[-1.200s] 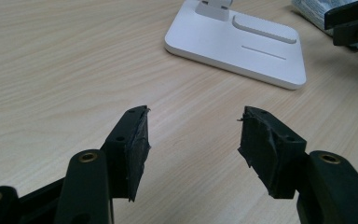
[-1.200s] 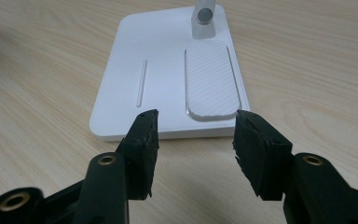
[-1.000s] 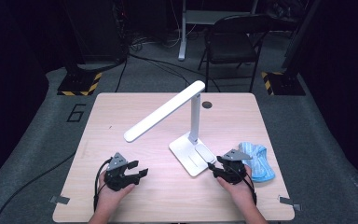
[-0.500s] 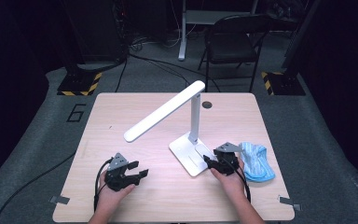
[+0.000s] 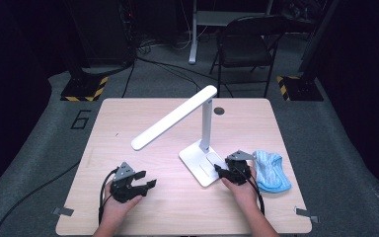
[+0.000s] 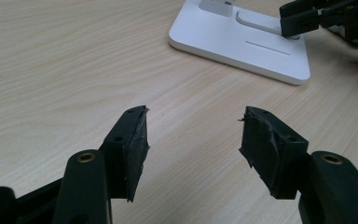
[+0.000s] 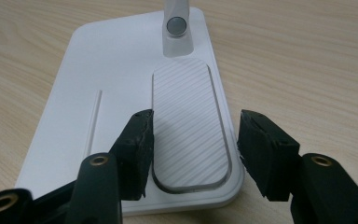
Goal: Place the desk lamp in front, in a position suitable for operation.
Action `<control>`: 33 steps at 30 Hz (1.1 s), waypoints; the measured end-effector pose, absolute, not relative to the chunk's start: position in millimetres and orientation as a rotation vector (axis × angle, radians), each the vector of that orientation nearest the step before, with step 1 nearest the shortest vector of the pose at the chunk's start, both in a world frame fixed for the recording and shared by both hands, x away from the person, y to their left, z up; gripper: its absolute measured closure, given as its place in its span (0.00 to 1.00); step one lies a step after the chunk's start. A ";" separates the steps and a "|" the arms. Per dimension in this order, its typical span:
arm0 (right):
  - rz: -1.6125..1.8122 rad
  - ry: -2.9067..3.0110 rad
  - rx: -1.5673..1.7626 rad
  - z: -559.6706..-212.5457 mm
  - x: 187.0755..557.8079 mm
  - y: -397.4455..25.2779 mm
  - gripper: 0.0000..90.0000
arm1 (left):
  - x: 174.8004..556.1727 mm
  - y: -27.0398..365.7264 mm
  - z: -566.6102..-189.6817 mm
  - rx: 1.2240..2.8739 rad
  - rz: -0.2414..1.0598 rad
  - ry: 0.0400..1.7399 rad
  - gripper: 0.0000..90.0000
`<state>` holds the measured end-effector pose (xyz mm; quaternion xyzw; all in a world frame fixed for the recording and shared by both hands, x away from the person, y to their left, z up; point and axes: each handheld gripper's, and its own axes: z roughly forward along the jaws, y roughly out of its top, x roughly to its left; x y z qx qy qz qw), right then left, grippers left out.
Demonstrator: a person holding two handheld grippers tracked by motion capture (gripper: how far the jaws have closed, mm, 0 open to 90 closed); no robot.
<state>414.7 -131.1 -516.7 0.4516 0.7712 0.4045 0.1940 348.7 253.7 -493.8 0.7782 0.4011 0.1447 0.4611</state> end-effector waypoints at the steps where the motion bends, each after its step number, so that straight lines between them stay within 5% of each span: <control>1: 1.136 2.168 1.275 -516.8 415.1 -131.9 0.50 | 348.4 253.5 -493.7 1.915 0.355 0.989 0.45; 33: 1.121 2.271 1.229 -512.8 382.7 -119.8 0.49 | 348.4 251.2 -494.3 1.930 0.375 0.980 0.44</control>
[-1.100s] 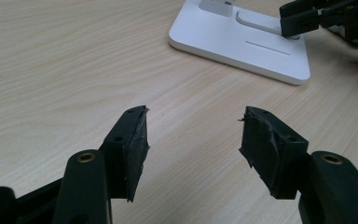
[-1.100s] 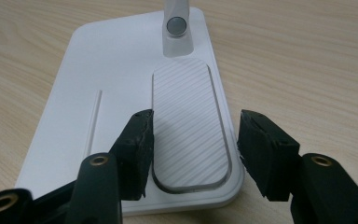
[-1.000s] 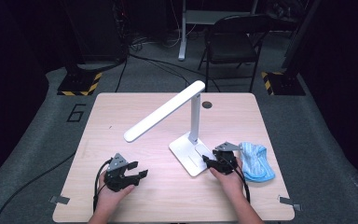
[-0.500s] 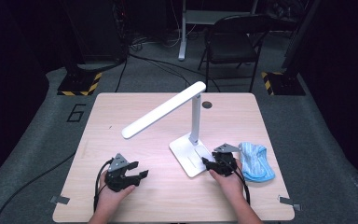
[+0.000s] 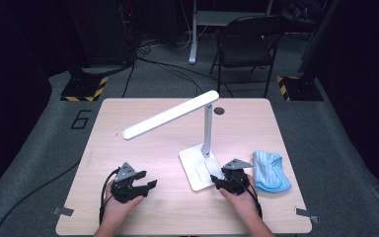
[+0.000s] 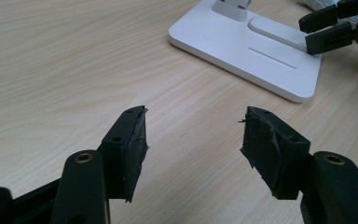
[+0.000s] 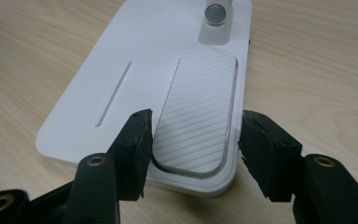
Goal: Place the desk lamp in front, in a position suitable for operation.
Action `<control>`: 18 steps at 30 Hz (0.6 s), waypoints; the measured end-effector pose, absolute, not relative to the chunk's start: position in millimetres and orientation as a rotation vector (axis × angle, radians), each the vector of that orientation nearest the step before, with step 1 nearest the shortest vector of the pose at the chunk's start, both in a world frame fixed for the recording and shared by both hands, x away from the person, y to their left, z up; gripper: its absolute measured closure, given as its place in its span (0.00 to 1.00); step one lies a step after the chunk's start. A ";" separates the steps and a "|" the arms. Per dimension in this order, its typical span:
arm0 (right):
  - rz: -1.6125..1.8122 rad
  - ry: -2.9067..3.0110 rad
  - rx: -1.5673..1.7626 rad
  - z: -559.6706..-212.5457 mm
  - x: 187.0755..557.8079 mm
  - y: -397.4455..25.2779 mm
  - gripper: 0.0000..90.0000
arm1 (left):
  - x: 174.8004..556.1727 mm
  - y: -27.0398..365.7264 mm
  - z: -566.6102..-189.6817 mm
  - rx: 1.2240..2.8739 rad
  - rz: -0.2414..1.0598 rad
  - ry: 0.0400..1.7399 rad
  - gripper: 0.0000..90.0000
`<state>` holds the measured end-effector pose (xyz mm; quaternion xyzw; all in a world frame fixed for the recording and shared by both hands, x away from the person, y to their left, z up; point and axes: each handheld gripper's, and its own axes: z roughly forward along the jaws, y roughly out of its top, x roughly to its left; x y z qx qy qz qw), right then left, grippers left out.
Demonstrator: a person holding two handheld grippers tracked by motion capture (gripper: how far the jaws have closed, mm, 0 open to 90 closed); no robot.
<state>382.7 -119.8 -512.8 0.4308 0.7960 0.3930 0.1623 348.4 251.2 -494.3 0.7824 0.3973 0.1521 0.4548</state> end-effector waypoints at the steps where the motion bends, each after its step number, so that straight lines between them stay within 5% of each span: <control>1: 1.121 2.271 1.229 -512.8 382.7 -119.8 0.49 | 348.3 251.3 -494.2 1.929 0.374 0.982 0.44; 18: 1.125 2.336 1.168 -510.7 364.9 -100.4 0.50 | 348.0 252.1 -493.2 1.912 0.376 0.990 0.43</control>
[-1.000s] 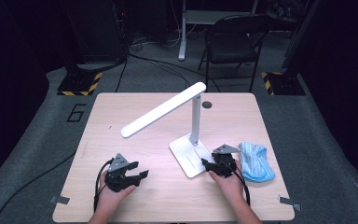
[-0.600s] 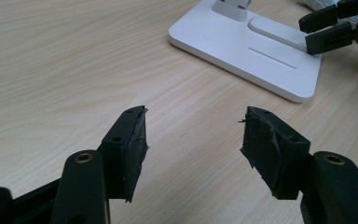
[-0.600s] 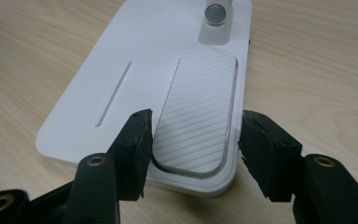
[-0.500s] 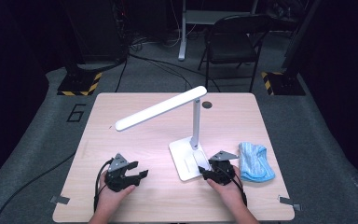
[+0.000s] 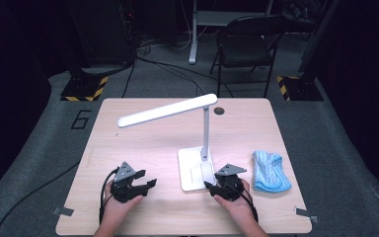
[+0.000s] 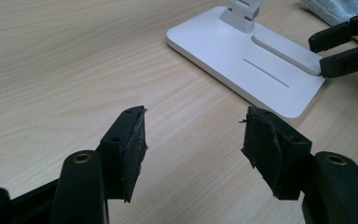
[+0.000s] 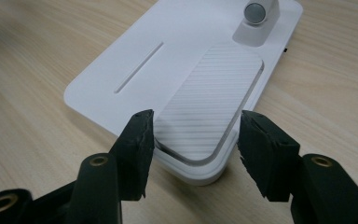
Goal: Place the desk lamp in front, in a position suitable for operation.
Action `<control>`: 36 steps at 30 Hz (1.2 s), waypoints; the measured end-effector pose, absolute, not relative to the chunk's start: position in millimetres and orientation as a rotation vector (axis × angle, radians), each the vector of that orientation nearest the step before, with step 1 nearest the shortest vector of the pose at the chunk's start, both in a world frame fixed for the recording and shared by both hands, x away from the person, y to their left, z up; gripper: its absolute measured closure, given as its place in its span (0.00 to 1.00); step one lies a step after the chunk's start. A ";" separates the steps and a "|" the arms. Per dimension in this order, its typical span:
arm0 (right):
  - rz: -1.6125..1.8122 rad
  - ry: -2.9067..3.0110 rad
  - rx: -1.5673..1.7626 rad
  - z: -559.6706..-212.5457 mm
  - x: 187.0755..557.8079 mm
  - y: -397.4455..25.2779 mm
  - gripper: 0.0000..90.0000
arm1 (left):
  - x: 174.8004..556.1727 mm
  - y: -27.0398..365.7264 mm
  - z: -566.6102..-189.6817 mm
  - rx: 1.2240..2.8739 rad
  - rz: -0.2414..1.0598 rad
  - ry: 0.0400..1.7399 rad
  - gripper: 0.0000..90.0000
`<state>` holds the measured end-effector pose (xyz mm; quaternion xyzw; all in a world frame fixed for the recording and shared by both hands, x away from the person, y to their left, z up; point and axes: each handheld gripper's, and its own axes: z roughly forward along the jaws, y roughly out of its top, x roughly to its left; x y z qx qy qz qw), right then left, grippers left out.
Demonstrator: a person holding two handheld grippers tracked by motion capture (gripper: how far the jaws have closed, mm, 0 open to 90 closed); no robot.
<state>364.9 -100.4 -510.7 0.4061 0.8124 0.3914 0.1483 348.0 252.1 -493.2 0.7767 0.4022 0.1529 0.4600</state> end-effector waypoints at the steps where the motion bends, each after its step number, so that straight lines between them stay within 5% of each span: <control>1: 1.125 2.336 1.168 -510.7 364.9 -100.4 0.50 | 348.0 252.1 -493.2 1.912 0.376 0.990 0.43; 36: 1.216 2.435 0.930 -512.1 361.0 -45.5 0.49 | 347.6 249.6 -494.4 1.931 0.371 0.970 0.43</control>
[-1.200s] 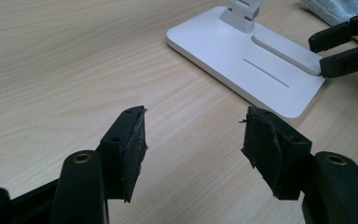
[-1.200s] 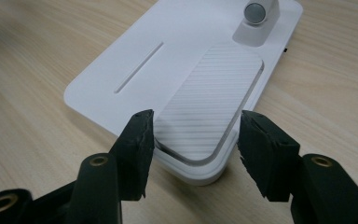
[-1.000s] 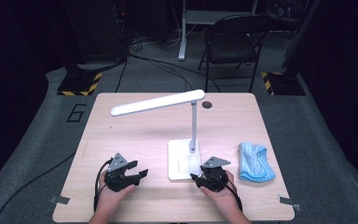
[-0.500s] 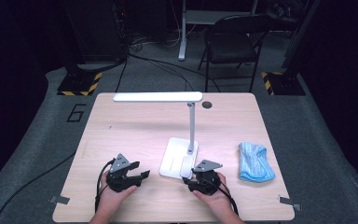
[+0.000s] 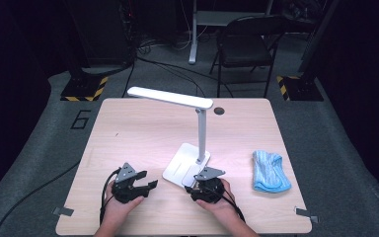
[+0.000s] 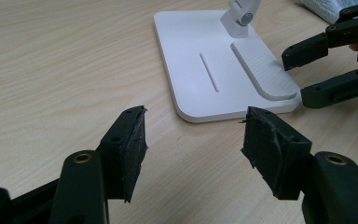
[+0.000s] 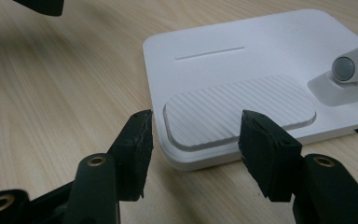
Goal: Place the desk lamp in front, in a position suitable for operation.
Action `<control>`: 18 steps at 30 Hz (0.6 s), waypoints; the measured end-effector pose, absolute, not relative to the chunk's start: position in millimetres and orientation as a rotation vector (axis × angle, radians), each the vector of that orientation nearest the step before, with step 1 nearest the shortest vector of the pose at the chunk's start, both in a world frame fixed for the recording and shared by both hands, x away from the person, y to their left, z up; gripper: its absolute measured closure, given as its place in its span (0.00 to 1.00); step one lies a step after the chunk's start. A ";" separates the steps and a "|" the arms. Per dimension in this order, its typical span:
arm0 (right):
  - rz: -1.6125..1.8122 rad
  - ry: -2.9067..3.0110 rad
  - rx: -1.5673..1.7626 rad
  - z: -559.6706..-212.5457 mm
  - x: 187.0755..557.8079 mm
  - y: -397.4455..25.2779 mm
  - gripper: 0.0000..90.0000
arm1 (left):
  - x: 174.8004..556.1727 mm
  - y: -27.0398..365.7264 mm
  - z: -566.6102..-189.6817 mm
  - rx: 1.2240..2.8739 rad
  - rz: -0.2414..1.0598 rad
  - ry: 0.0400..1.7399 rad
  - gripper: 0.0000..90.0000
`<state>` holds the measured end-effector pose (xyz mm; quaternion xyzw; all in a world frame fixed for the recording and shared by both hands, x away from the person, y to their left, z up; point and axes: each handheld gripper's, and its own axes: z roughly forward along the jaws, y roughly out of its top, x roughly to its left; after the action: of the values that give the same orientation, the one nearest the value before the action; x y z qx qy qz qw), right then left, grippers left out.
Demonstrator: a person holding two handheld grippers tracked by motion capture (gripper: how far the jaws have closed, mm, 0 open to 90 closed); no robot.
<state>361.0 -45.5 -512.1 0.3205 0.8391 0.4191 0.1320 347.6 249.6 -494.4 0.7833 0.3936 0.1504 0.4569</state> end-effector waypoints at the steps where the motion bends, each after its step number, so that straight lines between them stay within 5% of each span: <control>1: 1.222 2.438 0.919 -512.1 362.7 -45.5 0.49 | 347.6 249.6 -494.4 1.931 0.371 0.970 0.43; 18: 1.255 2.382 0.976 -486.5 380.9 -61.9 0.48 | 347.9 251.1 -494.5 1.924 0.366 0.977 0.43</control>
<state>380.9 -61.9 -486.5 0.3376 0.8238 0.4340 0.1382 347.9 251.1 -494.5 0.7812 0.3966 0.1487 0.4585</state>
